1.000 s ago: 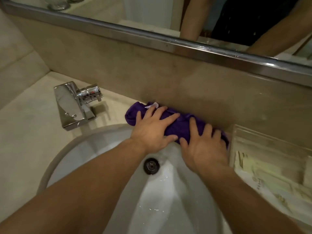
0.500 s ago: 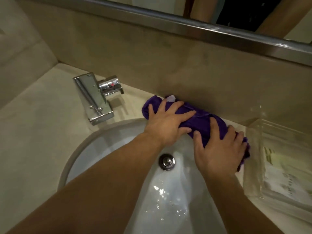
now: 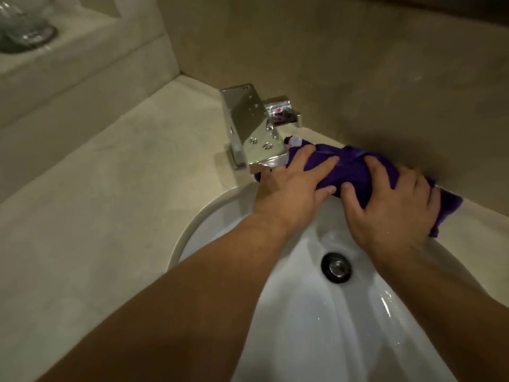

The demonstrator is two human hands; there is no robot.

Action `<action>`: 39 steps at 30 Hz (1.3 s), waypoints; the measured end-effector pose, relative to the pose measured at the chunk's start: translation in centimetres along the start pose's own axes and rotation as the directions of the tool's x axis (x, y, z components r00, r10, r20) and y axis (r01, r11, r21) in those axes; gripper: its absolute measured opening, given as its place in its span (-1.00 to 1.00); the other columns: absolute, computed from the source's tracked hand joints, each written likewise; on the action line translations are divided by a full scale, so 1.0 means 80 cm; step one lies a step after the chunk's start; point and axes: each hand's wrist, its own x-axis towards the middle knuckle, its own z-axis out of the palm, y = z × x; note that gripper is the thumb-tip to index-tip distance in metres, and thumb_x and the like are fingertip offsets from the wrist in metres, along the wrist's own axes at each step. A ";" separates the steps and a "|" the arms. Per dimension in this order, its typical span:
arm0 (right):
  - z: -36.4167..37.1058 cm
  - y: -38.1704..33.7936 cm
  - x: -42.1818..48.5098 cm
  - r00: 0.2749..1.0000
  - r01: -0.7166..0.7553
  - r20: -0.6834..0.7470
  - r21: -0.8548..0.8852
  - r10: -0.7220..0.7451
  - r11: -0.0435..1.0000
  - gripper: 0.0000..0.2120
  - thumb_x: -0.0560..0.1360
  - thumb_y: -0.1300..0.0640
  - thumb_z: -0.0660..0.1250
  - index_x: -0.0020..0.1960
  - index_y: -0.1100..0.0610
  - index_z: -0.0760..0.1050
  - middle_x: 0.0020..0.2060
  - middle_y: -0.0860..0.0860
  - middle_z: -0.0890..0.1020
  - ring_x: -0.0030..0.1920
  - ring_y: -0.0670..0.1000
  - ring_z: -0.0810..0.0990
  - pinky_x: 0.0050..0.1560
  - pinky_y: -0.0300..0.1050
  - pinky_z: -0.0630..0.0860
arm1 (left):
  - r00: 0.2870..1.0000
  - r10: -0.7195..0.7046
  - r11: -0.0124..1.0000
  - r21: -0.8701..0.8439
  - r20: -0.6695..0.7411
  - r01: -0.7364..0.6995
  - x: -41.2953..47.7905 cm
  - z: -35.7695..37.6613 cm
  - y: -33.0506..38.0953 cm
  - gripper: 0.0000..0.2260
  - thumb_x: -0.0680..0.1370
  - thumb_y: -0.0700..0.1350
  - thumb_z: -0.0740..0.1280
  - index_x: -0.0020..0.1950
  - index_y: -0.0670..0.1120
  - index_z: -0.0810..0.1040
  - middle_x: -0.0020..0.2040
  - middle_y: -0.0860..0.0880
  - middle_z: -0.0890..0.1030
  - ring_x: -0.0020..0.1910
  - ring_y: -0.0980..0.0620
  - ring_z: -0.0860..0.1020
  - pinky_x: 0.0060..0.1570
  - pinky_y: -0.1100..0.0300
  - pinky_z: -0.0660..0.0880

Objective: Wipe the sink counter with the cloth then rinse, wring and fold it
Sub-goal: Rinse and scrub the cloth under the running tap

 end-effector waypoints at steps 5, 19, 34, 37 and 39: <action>0.011 -0.017 0.002 0.989 0.149 -0.027 0.035 -0.148 0.988 -0.37 0.53 -0.31 0.11 0.48 -0.01 0.38 0.30 0.28 0.51 0.32 0.34 0.45 0.44 0.33 0.25 | 0.992 0.042 0.998 0.048 -0.115 -0.036 -0.017 0.006 -0.028 -0.51 0.64 0.16 0.23 0.57 0.17 0.28 0.58 -0.05 0.28 0.44 -0.21 0.33 0.45 -0.09 0.26; 0.026 -0.116 -0.027 0.867 0.451 0.133 0.204 -0.481 0.869 -0.41 0.53 -0.23 0.07 0.45 -0.01 0.44 0.33 0.13 0.54 0.42 0.24 0.39 0.53 0.28 0.16 | 0.982 0.034 0.999 0.035 -0.185 -0.028 -0.110 -0.039 -0.127 -0.54 0.59 0.04 0.28 0.48 -0.04 0.47 0.46 -0.13 0.44 0.45 -0.19 0.36 0.50 0.02 0.20; -0.016 -0.204 -0.103 0.848 -0.069 0.359 0.803 -0.389 0.592 -0.65 0.48 -0.02 0.25 0.24 -0.09 0.57 0.07 -0.11 0.63 0.09 -0.06 0.58 0.17 0.01 0.55 | 0.910 -0.411 0.457 -0.853 0.049 0.252 -0.180 -0.116 -0.163 -0.66 0.48 -0.34 0.46 0.20 -0.05 0.68 0.23 -0.04 0.63 0.16 0.02 0.61 0.16 0.20 0.52; -0.033 -0.202 -0.106 0.772 -0.532 0.586 0.808 -0.245 0.254 -0.66 0.40 0.00 0.31 0.17 -0.11 0.57 0.00 -0.06 0.71 0.04 0.00 0.68 0.13 0.08 0.62 | 0.895 -0.423 0.057 -0.982 0.139 0.180 -0.178 -0.115 -0.127 -0.67 0.49 -0.35 0.42 0.22 -0.08 0.66 0.11 -0.16 0.71 0.02 -0.04 0.68 0.03 0.15 0.61; -0.038 -0.181 -0.103 0.692 -0.668 0.672 0.735 -0.264 0.120 -0.65 0.45 0.00 0.32 0.23 -0.07 0.54 0.04 0.01 0.72 0.09 0.06 0.70 0.13 0.10 0.63 | 0.880 -0.436 -0.095 -0.983 0.186 0.160 -0.169 -0.101 -0.100 -0.68 0.51 -0.33 0.41 0.20 -0.05 0.66 0.11 -0.15 0.71 0.03 -0.05 0.69 0.00 0.13 0.61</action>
